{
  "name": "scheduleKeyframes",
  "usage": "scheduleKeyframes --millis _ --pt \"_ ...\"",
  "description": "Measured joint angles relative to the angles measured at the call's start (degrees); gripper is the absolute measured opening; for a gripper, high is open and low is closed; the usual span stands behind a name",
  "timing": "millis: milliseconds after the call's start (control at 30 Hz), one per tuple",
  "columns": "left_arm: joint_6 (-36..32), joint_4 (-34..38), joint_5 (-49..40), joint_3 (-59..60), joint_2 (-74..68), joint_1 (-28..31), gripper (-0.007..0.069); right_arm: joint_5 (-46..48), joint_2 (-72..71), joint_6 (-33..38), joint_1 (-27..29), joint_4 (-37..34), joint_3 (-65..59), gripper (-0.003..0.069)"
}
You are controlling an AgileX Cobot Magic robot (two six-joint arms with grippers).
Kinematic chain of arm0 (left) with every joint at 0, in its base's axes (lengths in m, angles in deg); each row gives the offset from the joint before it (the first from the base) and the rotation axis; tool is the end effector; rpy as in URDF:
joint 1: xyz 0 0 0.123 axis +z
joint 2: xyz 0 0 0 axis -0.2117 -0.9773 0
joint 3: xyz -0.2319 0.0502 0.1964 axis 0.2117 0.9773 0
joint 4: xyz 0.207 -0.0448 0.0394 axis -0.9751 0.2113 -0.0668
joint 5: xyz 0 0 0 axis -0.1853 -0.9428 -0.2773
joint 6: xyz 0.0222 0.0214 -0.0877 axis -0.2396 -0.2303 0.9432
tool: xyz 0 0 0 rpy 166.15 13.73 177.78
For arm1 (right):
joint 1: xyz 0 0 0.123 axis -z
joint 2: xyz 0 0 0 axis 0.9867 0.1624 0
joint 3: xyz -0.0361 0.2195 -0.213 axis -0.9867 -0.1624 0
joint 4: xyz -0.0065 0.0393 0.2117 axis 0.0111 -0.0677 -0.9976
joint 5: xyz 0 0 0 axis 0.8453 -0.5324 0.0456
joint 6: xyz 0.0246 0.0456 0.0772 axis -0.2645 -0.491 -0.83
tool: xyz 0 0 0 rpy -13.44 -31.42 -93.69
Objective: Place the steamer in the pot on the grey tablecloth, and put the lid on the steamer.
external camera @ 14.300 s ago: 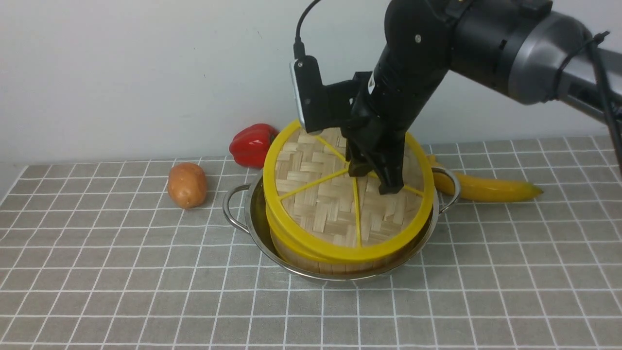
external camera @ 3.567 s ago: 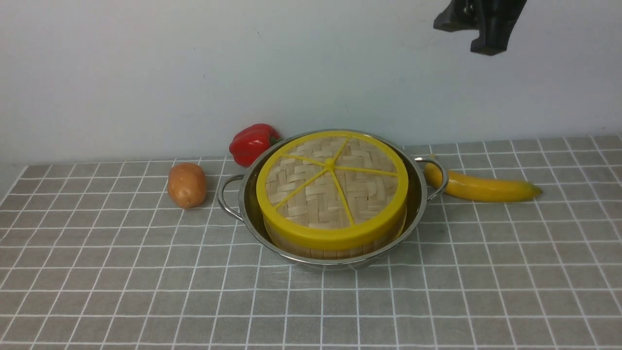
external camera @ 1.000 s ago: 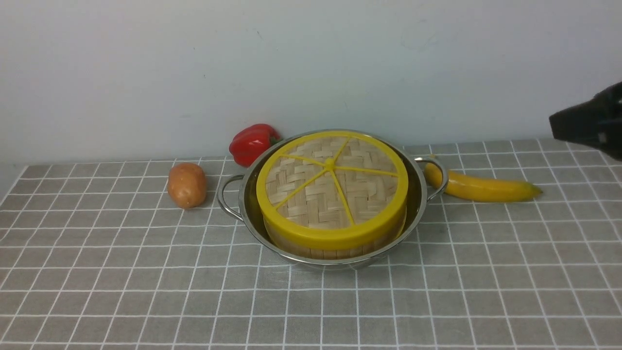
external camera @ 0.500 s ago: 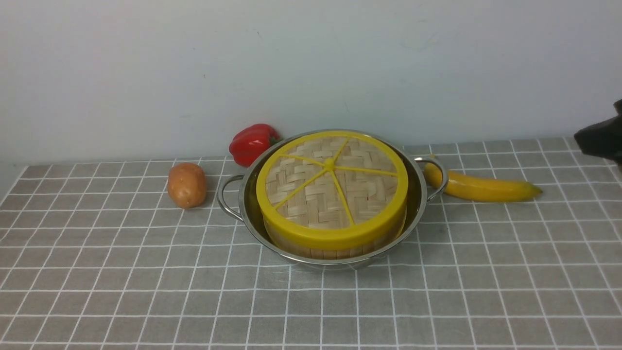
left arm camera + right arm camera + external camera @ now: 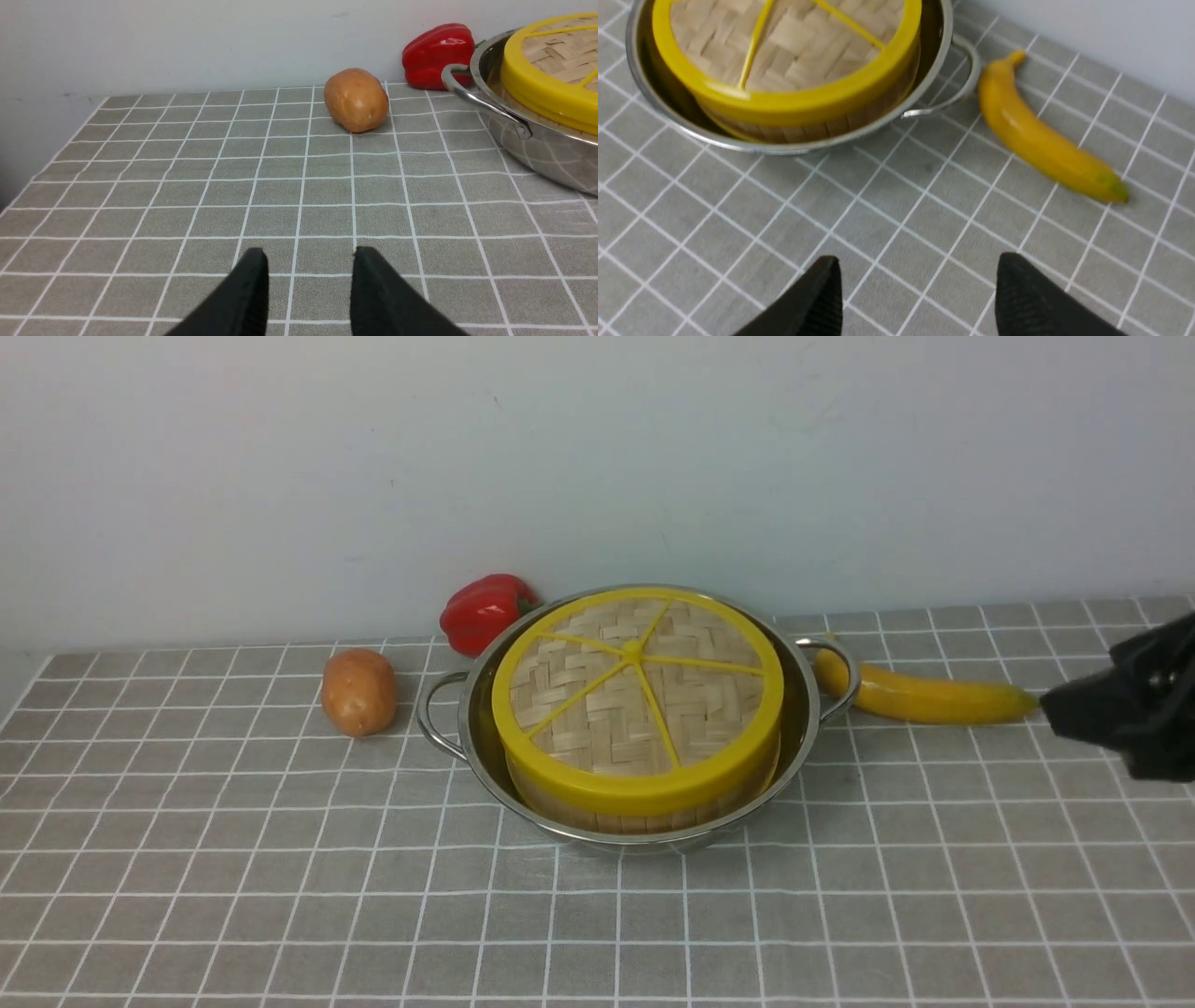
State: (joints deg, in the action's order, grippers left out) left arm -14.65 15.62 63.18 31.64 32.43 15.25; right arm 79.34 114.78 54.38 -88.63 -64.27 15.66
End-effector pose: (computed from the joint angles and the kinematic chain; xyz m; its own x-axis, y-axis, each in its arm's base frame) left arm -0.0047 0.0000 0.1794 -0.2643 0.0385 -0.9637 -0.0419 0.9978 0.0513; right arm 0.1653 0.0503 0.3505 -0.6805 -0.3194 -0.6595 -0.4820 0.8730 0.0745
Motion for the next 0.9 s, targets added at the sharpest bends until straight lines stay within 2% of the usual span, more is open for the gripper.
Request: scheduleKeyframes --millis 300,400,467,500,533,567,600,700,900 --pt "0.00 0.00 0.00 0.00 0.00 0.00 0.0243 -4.05 -0.17 1.97 0.00 -7.95 -5.95 0.0433" --pt "0.00 0.00 0.00 0.00 0.00 0.00 0.0243 -7.71 -0.27 2.77 0.00 -11.28 -8.27 0.0379" --pt "0.00 0.00 0.00 0.00 0.00 0.00 0.0243 -9.64 -0.27 3.07 0.00 -11.72 -9.00 0.0262" --pt "0.00 0.00 0.00 0.00 0.00 0.00 0.0243 -10.11 -0.27 3.20 0.00 -11.85 -9.00 0.0171" --pt "0.00 0.00 0.00 0.00 0.00 0.00 0.0243 -10.30 -0.34 3.35 0.00 -11.91 -9.00 0.0157" --pt "0.00 0.00 0.00 0.00 0.00 0.00 0.0243 -10.74 -0.40 3.81 0.00 -11.98 -9.00 0.0066" --pt "0.00 0.00 0.00 0.00 0.00 0.00 0.0243 -10.81 -0.52 4.19 0.00 -12.24 -8.91 0.0015" --pt "0.00 0.00 0.00 0.00 0.00 0.00 0.0243 -11.71 -0.52 4.24 0.00 -13.61 -8.46 -0.0013" --pt "0.00 -0.01 0.00 0.00 0.00 0.00 0.0243 -14.43 -0.56 4.26 0.00 -15.36 -8.46 -0.0013"
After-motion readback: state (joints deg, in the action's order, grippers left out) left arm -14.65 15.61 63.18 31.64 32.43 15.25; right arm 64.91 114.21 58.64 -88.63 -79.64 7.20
